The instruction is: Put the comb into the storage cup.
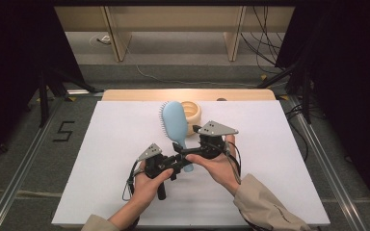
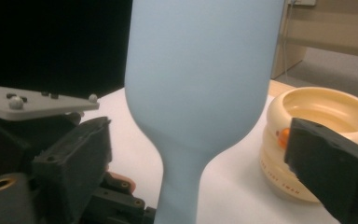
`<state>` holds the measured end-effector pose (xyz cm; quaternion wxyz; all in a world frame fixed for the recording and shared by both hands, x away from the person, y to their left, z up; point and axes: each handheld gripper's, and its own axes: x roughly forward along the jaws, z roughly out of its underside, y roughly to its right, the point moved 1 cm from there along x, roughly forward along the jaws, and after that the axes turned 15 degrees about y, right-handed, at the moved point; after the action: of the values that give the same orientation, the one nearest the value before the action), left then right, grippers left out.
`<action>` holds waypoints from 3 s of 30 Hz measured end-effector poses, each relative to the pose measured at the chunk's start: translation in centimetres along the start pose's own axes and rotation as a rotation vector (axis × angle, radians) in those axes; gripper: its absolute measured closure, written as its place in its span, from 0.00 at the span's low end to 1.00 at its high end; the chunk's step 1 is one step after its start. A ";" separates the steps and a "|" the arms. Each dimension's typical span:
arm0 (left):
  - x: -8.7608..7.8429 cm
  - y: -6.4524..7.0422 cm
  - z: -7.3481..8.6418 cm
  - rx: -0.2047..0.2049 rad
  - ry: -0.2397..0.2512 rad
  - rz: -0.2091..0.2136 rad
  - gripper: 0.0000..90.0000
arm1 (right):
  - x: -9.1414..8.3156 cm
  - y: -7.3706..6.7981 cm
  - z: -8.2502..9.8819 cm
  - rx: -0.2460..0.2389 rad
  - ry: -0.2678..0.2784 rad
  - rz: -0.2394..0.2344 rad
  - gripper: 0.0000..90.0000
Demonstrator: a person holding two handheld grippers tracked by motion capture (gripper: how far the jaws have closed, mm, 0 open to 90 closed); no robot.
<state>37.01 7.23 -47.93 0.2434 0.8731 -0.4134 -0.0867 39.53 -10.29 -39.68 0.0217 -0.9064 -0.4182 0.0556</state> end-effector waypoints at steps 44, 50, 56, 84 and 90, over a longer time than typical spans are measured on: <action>-0.1 0.2 -0.2 -0.009 0.005 0.015 0.74 | 6.2 0.1 -7.6 -0.005 -0.058 -0.034 0.00; -0.1 0.2 -0.2 -0.008 0.004 0.016 0.74 | 6.4 0.1 -7.6 0.002 -0.064 -0.036 0.00; -0.1 0.2 -0.2 -0.007 0.004 0.016 0.74 | 6.5 0.1 -7.5 0.004 -0.065 -0.036 0.00; -0.1 0.2 -0.3 -0.005 0.010 0.014 0.74 | 6.5 0.3 -7.0 0.040 -0.085 -0.004 0.17; -0.1 0.1 -0.2 -0.003 0.008 0.011 0.74 | 6.5 0.3 -6.9 0.045 -0.093 0.001 0.22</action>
<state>36.94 7.31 -47.66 0.2469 0.8708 -0.4169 -0.0828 44.76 -5.46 -33.43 0.0228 -0.9023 -0.4170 0.1069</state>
